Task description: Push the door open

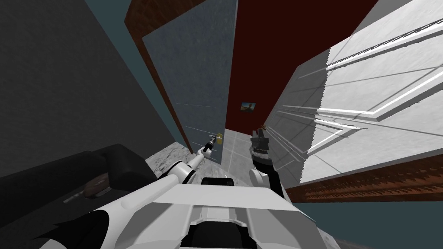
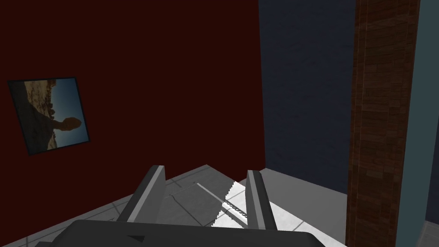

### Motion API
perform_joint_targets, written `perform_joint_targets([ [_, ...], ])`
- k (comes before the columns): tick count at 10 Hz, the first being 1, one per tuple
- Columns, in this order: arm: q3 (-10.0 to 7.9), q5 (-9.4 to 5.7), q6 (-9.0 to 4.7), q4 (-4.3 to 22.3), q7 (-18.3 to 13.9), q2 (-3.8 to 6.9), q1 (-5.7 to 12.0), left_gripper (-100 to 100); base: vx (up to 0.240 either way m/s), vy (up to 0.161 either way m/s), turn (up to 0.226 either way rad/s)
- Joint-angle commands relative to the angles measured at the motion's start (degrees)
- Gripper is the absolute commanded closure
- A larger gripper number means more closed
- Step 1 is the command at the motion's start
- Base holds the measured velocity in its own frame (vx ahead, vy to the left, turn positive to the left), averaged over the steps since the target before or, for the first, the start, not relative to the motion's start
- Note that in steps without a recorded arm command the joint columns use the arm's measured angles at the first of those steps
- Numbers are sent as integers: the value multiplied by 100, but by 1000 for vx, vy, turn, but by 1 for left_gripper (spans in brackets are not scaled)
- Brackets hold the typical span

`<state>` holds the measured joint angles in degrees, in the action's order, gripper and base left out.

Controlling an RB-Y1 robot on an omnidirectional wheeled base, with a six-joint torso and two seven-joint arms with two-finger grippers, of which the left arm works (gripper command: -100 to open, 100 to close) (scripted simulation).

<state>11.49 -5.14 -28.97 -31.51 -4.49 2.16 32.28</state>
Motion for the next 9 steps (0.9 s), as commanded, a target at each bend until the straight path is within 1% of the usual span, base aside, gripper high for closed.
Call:
perform_joint_targets([
  [1,-153,-48,-71,44,37,131,44,100,141,-108,20],
  [2,-187,-59,-71,47,50,150,42,100,169,-135,66],
  [4,-330,-104,-67,61,104,222,32,100,164,-171,79],
  [5,-330,-104,-67,61,104,222,32,100,115,-124,51],
  [6,-443,-139,-64,71,147,270,24,100,144,-134,66],
  [7,-443,-139,-64,140,147,270,24,100,125,-128,47],
  [8,-443,-139,-64,71,147,270,24,100,59,-51,3],
  [9,-558,-176,-61,83,191,312,16,100,131,-89,53],
])
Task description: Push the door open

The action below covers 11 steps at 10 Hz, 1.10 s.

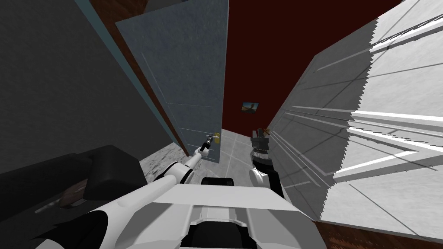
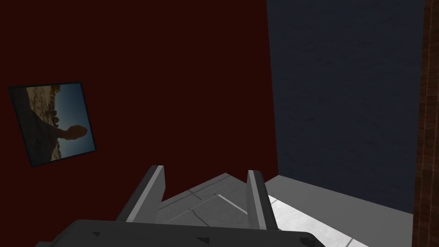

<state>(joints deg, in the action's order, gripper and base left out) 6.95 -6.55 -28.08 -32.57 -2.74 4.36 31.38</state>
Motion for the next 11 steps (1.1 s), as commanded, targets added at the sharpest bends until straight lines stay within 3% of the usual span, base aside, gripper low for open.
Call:
perform_joint_targets([
  [1,-104,-35,-149,189,16,93,105,100,120,-109,58],
  [4,-333,-107,-144,211,102,159,89,100,149,-169,80],
  [11,-665,-212,-135,243,228,224,66,100,125,-130,62],
])
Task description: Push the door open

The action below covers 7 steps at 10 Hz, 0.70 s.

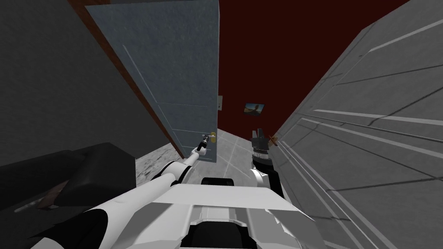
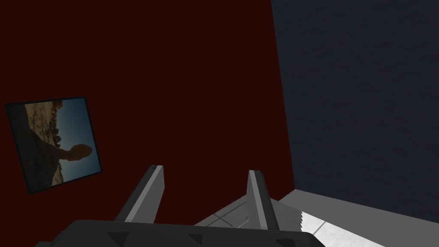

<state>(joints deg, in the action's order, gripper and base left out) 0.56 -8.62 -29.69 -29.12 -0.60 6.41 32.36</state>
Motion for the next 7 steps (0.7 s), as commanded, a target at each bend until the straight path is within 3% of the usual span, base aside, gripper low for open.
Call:
perform_joint_targets([
  [1,-81,-22,27,-97,36,27,-35,100,149,-148,62],
  [4,-222,-67,30,-83,89,43,-45,100,136,-127,65],
  [7,-283,-101,23,-52,99,127,-59,100,97,-47,60],
])
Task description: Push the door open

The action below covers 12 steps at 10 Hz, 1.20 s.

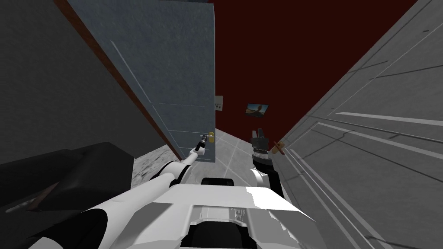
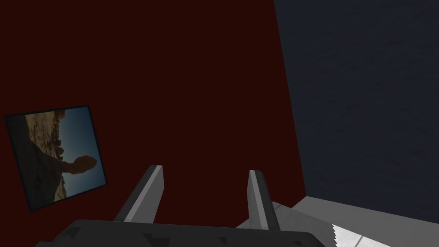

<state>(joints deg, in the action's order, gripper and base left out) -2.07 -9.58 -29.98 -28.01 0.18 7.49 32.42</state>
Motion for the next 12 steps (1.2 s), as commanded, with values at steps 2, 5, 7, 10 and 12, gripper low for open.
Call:
perform_joint_targets([
  [2,-52,-24,47,-153,30,45,-70,100,119,-52,40],
  [5,-134,-71,34,-128,53,109,-83,100,180,-83,63],
  [7,-199,-108,24,-109,71,161,-92,100,219,-92,93],
  [10,-252,-138,16,-93,86,202,-100,100,139,-75,64],
  [12,-346,-191,1,-65,112,276,-114,100,181,-98,94],
])
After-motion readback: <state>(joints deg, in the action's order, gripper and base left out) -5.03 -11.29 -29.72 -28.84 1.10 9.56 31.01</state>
